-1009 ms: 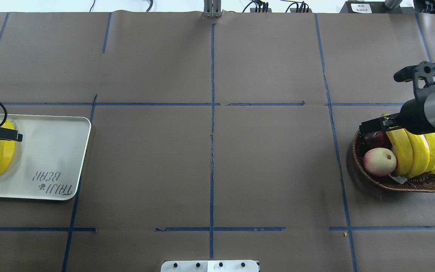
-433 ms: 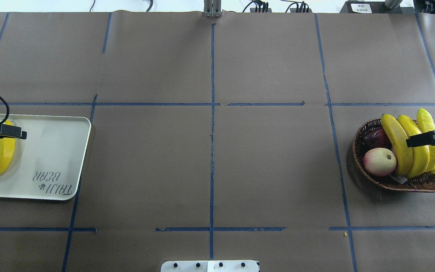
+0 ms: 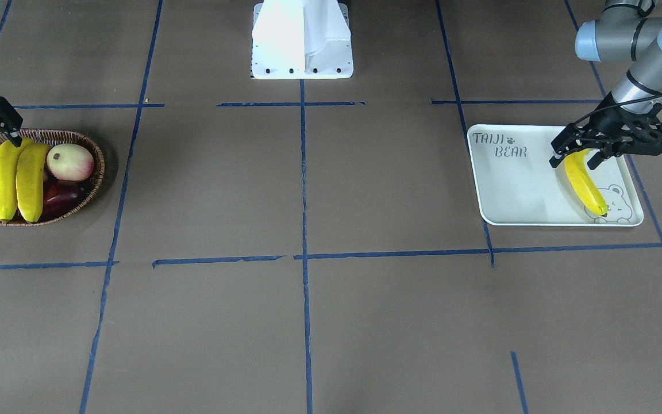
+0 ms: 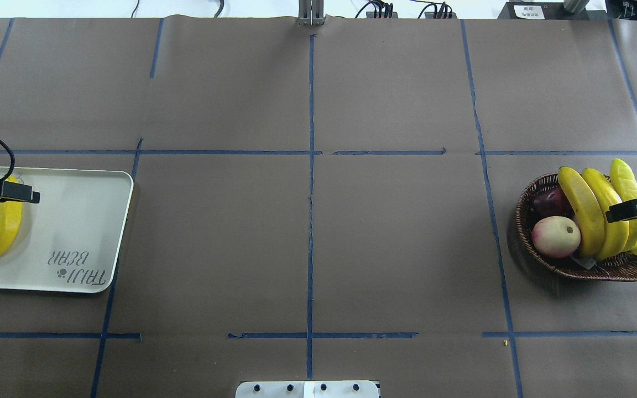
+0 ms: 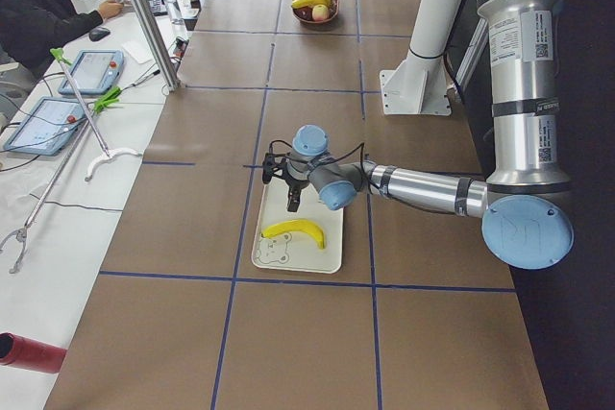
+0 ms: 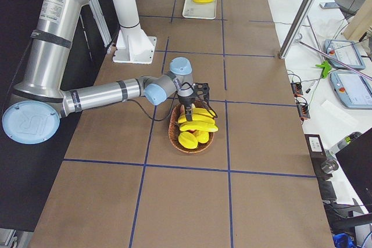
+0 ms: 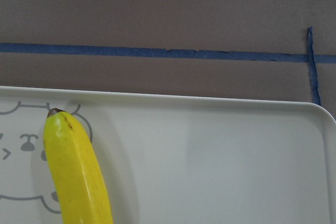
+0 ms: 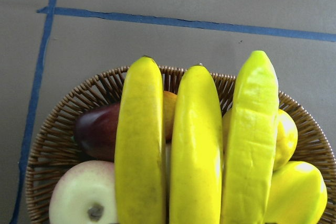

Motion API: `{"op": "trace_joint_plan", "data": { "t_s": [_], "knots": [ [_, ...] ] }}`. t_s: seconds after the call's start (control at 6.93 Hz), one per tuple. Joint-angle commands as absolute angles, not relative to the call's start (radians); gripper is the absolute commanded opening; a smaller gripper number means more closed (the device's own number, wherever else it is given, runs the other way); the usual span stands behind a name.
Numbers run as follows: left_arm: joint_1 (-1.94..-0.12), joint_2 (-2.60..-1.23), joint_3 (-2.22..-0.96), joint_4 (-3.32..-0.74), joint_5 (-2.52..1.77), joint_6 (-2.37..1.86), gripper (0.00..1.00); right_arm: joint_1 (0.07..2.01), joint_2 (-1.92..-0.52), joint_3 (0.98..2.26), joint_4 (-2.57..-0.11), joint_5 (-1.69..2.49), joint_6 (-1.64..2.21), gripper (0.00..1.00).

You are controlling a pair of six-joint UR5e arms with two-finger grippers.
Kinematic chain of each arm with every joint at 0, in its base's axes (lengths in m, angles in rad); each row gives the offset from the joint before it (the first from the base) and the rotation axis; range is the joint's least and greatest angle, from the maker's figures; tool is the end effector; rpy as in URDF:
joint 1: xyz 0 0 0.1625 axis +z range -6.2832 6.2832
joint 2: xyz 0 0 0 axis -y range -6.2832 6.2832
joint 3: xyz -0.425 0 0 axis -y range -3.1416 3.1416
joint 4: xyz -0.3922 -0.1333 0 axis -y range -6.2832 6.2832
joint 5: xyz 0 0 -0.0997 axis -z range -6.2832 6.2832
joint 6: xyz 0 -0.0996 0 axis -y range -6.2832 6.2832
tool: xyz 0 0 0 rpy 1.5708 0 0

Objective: Transfer all bananas from basket to plate

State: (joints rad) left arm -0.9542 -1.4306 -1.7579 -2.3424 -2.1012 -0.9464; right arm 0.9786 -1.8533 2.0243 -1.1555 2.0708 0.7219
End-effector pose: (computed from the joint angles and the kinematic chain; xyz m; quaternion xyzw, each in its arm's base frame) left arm 0.2002 -0.4259 0.5509 0.1032 0.4412 -0.0425 0.8905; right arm -0.1520 -0.3792 0.5216 0.0770 -0.3585 -0.0112 0.9303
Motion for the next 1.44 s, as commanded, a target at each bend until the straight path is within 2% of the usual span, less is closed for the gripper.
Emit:
{"op": "trace_joint_plan", "data": {
  "t_s": [0.0, 0.14, 1.3],
  "knots": [
    [-0.954, -1.431, -1.758, -2.342, -2.102, -0.946, 1.00, 0.977, -1.847, 2.017, -1.163, 2.075, 0.726, 0.63],
    [-0.954, -1.431, -1.759, -2.342, -2.102, -0.946, 1.00, 0.976, -1.844, 2.011, -1.164, 2.075, 0.726, 0.60],
    [-0.953, -1.431, -1.758, -2.341, -2.100, -0.946, 1.00, 0.969, -1.819, 1.980, -1.163, 2.102, 0.719, 0.59]
  ]
}}
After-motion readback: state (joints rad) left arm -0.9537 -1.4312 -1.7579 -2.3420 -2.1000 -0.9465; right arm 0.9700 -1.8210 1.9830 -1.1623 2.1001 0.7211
